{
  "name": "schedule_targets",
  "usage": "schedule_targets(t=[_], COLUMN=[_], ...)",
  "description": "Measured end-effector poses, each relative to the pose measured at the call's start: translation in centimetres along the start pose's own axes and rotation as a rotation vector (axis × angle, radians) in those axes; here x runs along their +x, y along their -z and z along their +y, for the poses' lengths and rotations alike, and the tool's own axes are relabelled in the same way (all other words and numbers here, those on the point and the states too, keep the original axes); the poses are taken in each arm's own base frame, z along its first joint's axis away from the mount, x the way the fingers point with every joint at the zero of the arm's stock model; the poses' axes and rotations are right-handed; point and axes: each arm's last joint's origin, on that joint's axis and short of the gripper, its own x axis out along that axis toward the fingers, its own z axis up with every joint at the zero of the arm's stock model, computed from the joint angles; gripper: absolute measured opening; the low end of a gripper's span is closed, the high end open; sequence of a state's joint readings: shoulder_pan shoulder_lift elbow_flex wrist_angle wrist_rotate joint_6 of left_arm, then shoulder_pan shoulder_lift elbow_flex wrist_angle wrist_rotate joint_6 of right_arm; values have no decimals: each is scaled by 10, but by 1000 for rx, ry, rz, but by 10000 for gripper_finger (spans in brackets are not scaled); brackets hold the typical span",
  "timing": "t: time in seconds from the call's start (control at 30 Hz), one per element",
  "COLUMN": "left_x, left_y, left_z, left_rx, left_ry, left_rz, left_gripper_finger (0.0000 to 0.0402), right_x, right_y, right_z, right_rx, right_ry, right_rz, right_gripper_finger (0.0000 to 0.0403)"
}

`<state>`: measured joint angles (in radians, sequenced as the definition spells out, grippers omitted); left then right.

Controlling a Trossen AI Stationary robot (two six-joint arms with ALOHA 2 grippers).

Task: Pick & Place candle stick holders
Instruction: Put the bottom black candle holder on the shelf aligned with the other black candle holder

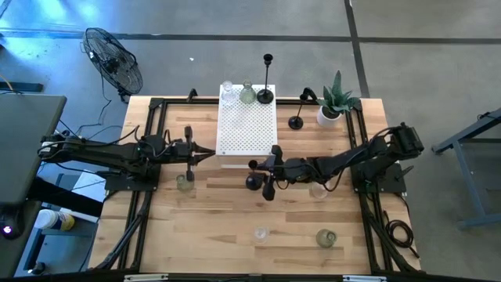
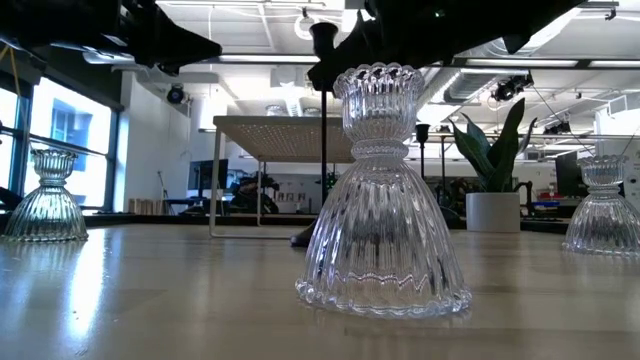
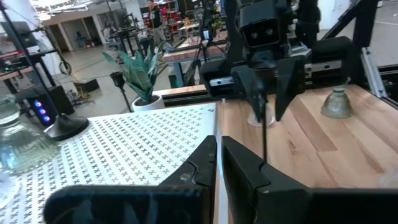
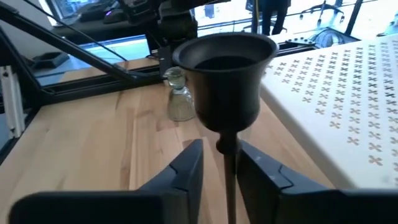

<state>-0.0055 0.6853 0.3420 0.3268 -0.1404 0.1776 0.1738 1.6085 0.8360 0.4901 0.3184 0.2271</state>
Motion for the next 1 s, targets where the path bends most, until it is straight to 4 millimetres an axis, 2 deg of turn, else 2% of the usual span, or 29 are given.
schedule_targets(t=[0.37, 0.7, 1.0], left_x=[0, 0, 0], left_y=[-2, -1, -1], left_z=[1, 1, 1], left_rx=[-2, -12, -12], left_ry=[-12, -14, -14], left_rz=[-14, -13, -12], left_gripper_finger=[21, 21, 21], right_x=[2, 0, -19], right_y=[-2, -2, -27], right_z=[-6, -1, 2], right_rx=[-19, -28, -37], right_ry=[-35, -59, -119], right_rz=[5, 2, -80], right_gripper_finger=[11, 19, 17])
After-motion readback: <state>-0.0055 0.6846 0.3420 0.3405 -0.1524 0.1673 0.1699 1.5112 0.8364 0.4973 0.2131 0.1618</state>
